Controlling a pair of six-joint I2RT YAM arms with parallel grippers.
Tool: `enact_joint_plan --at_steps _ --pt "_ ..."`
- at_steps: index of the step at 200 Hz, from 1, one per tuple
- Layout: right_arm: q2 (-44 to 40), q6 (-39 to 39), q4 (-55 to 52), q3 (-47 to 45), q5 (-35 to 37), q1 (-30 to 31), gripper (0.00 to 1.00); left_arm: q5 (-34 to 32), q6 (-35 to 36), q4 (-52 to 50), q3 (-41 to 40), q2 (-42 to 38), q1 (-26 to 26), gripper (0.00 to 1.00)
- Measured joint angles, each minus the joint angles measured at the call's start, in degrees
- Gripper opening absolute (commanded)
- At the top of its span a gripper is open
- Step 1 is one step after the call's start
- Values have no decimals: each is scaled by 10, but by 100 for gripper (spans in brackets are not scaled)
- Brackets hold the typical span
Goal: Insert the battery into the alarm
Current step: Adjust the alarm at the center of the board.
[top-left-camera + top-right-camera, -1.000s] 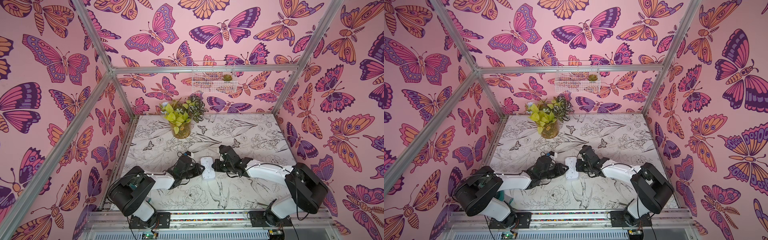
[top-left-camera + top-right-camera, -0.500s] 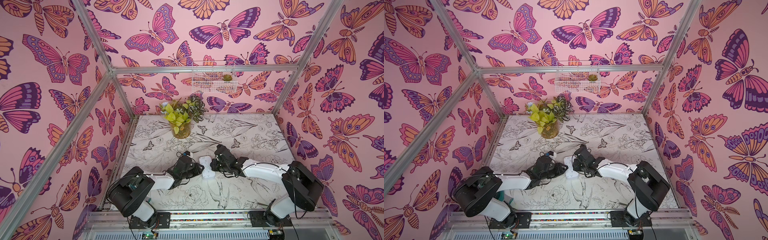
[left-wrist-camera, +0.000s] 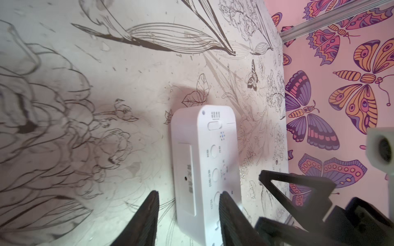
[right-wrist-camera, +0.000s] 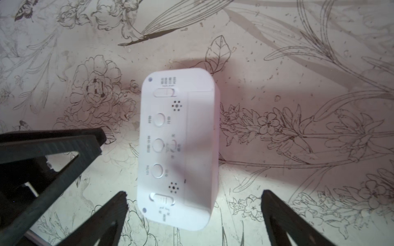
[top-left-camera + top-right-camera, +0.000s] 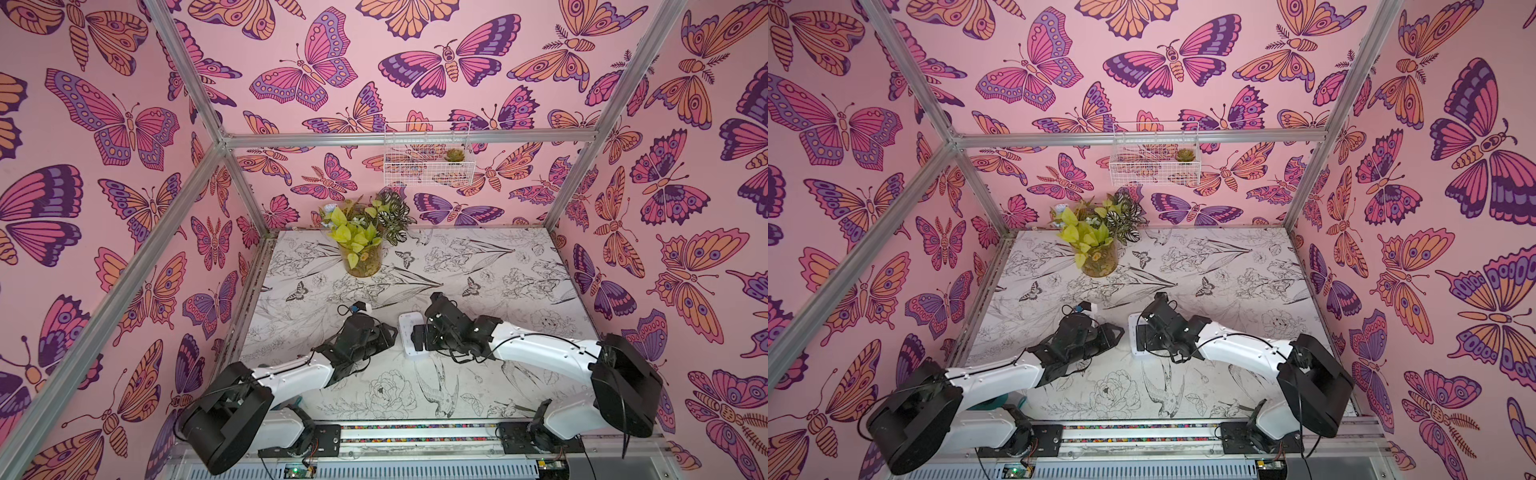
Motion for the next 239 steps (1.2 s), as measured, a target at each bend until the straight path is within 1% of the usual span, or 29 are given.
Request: enact_joint_plan --at_steps 21,45,78,128,167,191,205,219,239 --pt "26 -3 -21 35 12 18 99 -21 -7 -22 -16 -39 3 62" --pt "77 -8 -36 71 25 28 99 -40 -14 -41 -29 -71 7 67" --pt "127 -14 -64 94 43 39 99 -54 -18 -57 -47 -100 9 69" --pt "146 -16 -86 102 61 48 100 -59 -19 -70 -56 -101 10 69" --pt "155 -18 -79 103 58 49 73 -59 -19 -70 -56 -101 10 69" --pt "156 -18 -78 105 58 49 71 -58 -20 -70 -56 -100 10 70" --pt "156 -18 -78 105 58 49 66 -58 -22 -70 -56 -100 10 71" --pt "156 -18 -78 105 58 49 63 -56 -24 -70 -56 -100 10 74" --pt "154 -18 -76 103 57 49 62 -43 -25 -70 -55 -99 10 81"
